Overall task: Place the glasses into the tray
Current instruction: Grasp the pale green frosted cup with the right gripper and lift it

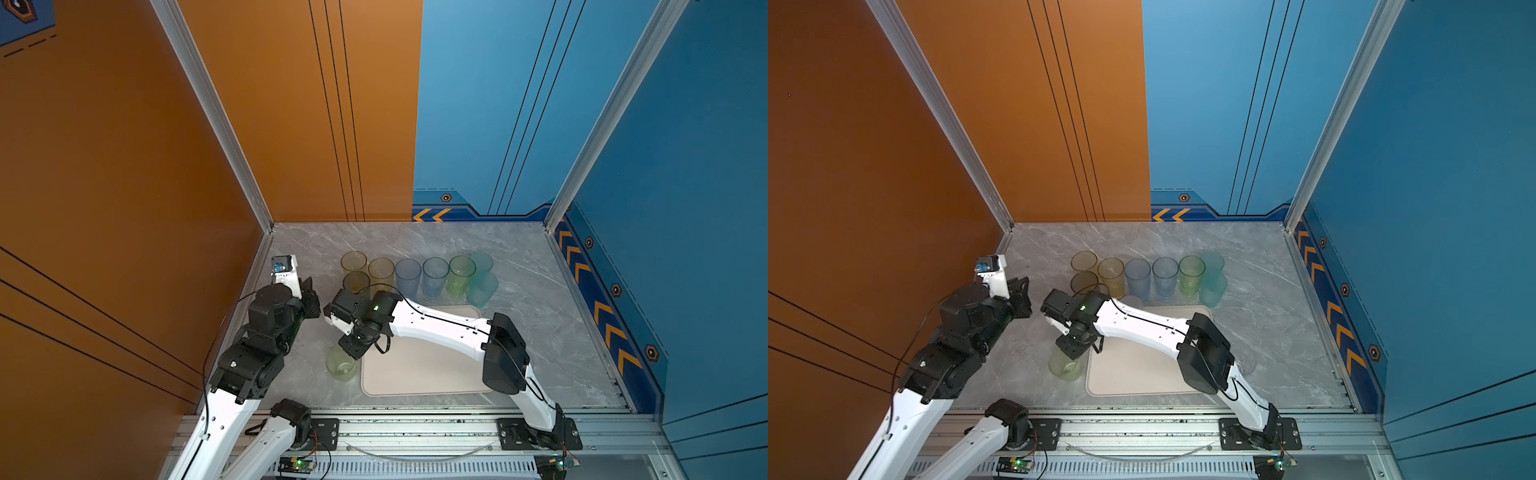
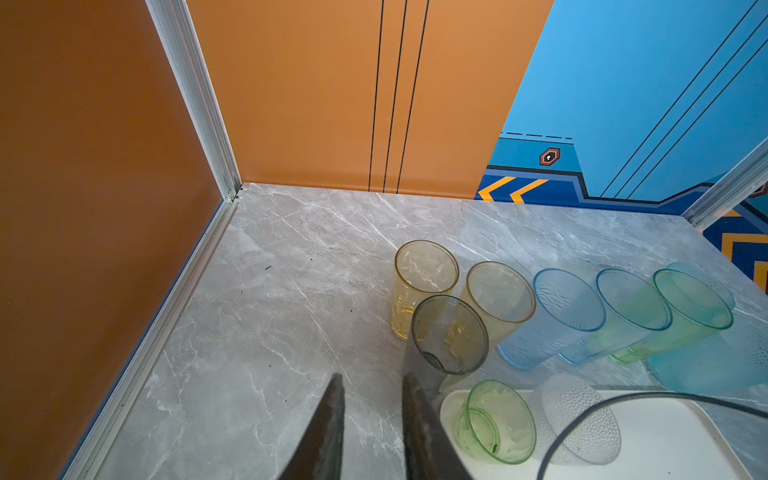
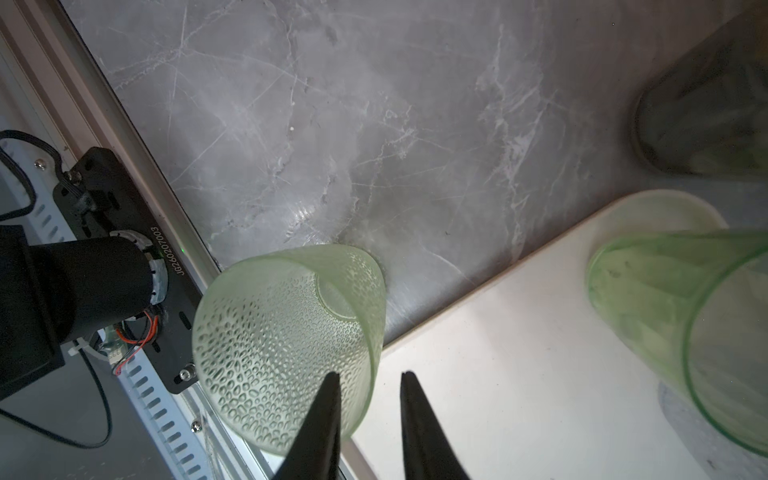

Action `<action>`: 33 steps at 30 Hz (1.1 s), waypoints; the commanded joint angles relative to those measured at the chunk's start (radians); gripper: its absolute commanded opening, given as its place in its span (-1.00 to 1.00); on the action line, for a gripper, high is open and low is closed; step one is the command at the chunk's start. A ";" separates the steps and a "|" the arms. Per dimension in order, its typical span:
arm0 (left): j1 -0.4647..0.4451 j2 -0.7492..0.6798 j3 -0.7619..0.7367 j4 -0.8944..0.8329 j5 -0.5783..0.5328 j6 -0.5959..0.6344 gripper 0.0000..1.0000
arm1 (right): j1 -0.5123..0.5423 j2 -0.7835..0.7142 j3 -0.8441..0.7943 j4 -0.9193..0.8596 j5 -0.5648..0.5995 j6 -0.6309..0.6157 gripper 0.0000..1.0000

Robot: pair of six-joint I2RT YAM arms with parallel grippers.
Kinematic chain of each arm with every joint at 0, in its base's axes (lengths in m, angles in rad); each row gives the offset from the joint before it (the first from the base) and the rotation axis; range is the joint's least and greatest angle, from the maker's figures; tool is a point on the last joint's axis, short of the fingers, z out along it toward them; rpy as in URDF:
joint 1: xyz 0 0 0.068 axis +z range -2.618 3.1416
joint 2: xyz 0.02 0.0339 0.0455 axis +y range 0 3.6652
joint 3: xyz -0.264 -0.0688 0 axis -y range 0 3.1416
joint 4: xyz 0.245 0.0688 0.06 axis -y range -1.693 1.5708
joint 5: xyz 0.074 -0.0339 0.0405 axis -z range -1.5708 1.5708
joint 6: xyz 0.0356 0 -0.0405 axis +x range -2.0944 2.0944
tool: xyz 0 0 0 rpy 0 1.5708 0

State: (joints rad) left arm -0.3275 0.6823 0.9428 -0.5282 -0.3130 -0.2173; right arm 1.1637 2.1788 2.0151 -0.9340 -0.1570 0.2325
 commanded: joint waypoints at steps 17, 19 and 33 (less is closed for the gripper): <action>0.053 -0.017 -0.014 -0.017 0.036 0.031 -0.47 | 0.005 0.107 0.152 -0.115 0.019 -0.027 -0.58; 0.058 -0.015 -0.015 -0.016 0.040 0.033 -0.47 | 0.006 0.111 0.158 -0.121 0.023 -0.027 -0.59; 0.076 -0.013 -0.020 -0.015 0.060 0.033 -0.46 | 0.014 0.160 0.220 -0.167 0.046 -0.034 -0.64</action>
State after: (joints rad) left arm -0.2611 0.6743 0.9360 -0.5358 -0.2768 -0.1989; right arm 1.1690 2.3203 2.2063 -1.0519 -0.1444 0.2127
